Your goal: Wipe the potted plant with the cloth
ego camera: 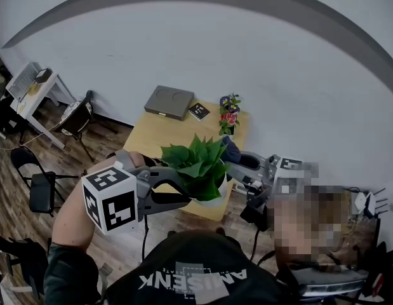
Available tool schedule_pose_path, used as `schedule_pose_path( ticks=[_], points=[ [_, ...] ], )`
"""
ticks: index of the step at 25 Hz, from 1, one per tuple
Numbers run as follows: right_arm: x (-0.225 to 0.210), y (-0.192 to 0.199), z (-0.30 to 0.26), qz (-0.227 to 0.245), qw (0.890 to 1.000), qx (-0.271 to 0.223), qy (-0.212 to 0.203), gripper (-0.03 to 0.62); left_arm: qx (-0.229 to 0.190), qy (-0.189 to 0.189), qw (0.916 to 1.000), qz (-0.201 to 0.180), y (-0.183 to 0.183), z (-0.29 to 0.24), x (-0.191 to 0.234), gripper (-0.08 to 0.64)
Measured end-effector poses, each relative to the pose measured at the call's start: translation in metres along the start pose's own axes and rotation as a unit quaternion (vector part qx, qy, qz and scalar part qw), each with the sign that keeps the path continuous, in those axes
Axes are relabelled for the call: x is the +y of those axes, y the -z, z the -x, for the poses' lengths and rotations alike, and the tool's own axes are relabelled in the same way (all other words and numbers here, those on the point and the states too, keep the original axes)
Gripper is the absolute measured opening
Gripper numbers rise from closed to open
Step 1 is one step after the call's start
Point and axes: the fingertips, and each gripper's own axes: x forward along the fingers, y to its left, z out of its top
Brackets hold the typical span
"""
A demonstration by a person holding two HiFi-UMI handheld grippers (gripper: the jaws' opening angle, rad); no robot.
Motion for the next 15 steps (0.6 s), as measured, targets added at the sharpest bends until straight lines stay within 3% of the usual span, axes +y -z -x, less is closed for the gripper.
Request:
schedule_pose_path(
  ticks=[10,15],
  points=[
    [-0.011,0.047,0.026,-0.043,0.999,0.030,0.000,0.132,-0.009,0.003,0.9999,-0.004,-0.007,0.001,0.002,0.012],
    [-0.017,0.030,0.023,-0.038,0.999,0.019,0.001,0.132,-0.012,0.016,0.9998,-0.010,-0.011,0.003,-0.001,0.011]
  ],
)
